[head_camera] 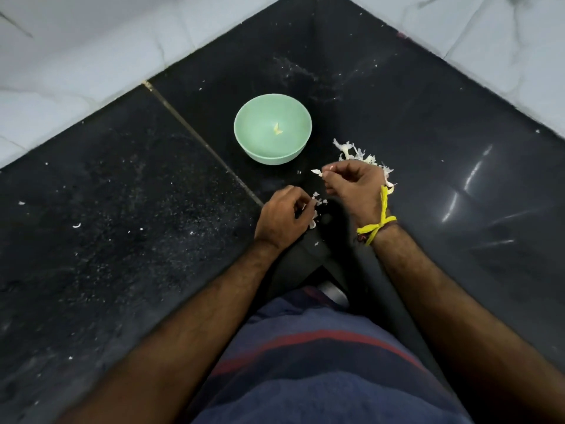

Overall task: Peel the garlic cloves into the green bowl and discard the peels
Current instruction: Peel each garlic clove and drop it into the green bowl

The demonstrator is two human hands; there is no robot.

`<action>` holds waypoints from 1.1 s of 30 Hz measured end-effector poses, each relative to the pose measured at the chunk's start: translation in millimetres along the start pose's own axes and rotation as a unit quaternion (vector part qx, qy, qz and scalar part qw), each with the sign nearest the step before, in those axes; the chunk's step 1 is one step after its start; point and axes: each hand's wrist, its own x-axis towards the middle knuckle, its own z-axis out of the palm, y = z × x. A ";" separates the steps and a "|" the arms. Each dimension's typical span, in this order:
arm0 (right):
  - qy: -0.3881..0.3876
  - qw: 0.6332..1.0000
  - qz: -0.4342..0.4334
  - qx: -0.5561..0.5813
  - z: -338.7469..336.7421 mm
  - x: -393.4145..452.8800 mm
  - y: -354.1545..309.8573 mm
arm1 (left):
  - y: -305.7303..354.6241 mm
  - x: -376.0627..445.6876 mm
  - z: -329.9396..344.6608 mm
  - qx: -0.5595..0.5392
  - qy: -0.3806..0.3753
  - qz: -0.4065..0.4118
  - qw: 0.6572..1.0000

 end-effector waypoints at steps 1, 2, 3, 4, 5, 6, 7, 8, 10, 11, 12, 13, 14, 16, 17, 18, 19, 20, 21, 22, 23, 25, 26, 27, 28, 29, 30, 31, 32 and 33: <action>-0.001 1.000 -0.010 -0.016 3.0 3.4 -1.4 | -1.0 0.4 0.8 0.000 0.001 0.001 1.000; -0.003 0.999 -0.022 -0.035 6.0 7.0 -3.9 | -1.7 0.6 1.6 0.000 0.001 0.001 1.000; -0.006 0.998 -0.038 -0.056 9.0 11.0 -8.0 | -2.2 0.7 2.3 0.000 0.002 0.001 1.000; -0.010 0.996 -0.057 -0.074 12.4 15.5 -13.5 | -2.7 1.0 2.8 0.000 0.004 -0.002 1.000; -0.012 0.993 -0.075 -0.087 16.4 21.1 -19.8 | -3.4 1.5 3.4 0.000 0.004 -0.006 1.000; -0.011 0.991 -0.092 -0.096 21.5 27.8 -26.3 | -3.8 1.9 4.2 0.000 0.004 -0.009 1.000; -0.007 0.988 -0.109 -0.109 27.4 35.4 -32.8 | -4.1 1.9 4.8 0.000 0.004 -0.011 1.000; -0.004 0.984 -0.127 -0.127 34.2 44.0 -38.5 | -4.4 1.8 5.4 0.000 0.005 -0.010 1.000; -0.016 0.972 -0.154 -0.175 48.7 63.1 -46.1 | -5.7 1.7 5.9 0.002 0.005 -0.003 1.000; -0.032 0.967 -0.154 -0.201 55.4 72.5 -47.8 | -6.0 1.8 5.3 0.000 0.005 -0.002 1.000; -0.047 0.962 -0.150 -0.225 61.1 80.5 -48.6 | -5.9 1.9 4.6 -0.004 0.004 -0.001 1.000; -0.056 0.958 -0.147 -0.242 65.4 86.5 -49.2 | -5.5 1.7 4.2 -0.007 0.005 0.001 1.000; -0.055 0.955 -0.146 -0.250 67.5 90.6 -49.3 | -4.9 1.6 3.9 -0.007 0.009 0.004 1.000; -0.036 0.960 -0.141 -0.241 65.9 93.6 -51.1 | -4.2 1.9 3.7 -0.001 0.017 0.013 1.000; -0.024 0.964 -0.134 -0.226 62.4 92.6 -52.7 | -4.3 2.0 3.8 0.001 0.019 0.015 1.000; -0.015 0.969 -0.128 -0.210 57.9 91.7 -53.1 | -4.3 1.8 4.3 0.003 0.020 0.016 1.000; -0.005 0.973 -0.127 -0.194 52.0 89.0 -53.5 | -4.2 1.6 4.5 0.006 0.023 0.018 1.000; 0.008 0.976 -0.129 -0.178 44.6 86.0 -52.9 | -4.3 1.5 5.0 0.008 0.026 0.019 0.999; 0.023 0.978 -0.132 -0.161 35.9 81.2 -51.3 | -4.3 1.3 5.3 0.010 0.030 0.021 0.999; 0.038 0.980 -0.129 -0.147 25.9 75.4 -47.8 | -4.0 0.9 5.6 0.011 0.032 0.023 0.999; 0.051 0.981 -0.124 -0.137 15.3 67.8 -43.5 | -3.3 0.3 5.5 0.014 0.034 0.024 0.999; 0.083 0.981 -0.107 -0.139 -8.8 50.8 -30.5 | -2.0 -0.5 5.1 0.020 0.035 0.028 0.999; 0.103 0.980 -0.091 -0.144 -21.7 43.6 -21.3 | -2.3 -0.6 5.7 0.022 0.036 0.029 0.999; 0.121 0.980 -0.066 -0.146 -34.7 36.6 -11.7 | -2.8 -1.5 5.7 0.021 0.037 0.032 0.999; 0.140 0.979 -0.041 -0.145 -46.6 30.9 -3.0 | -2.9 -2.9 5.1 0.015 0.039 0.033 0.999; 0.156 0.977 -0.022 -0.146 -57.6 26.0 5.0 | -2.5 -4.0 3.8 0.007 0.043 0.035 0.998; 0.168 0.974 -0.011 -0.153 -66.6 23.0 11.4 | -2.6 -3.8 3.1 0.002 0.050 0.040 0.998; 0.173 0.971 -0.007 -0.167 -73.9 19.8 16.1 | -0.7 -2.9 2.9 0.000 0.059 0.046 0.997; 0.173 0.967 -0.006 -0.186 -79.1 17.7 19.6 | 2.8 -2.2 4.0 -0.003 0.067 0.050 0.997; 0.170 0.964 -0.008 -0.205 -82.4 15.8 21.6 | 7.5 -1.7 6.3 -0.003 0.071 0.052 0.996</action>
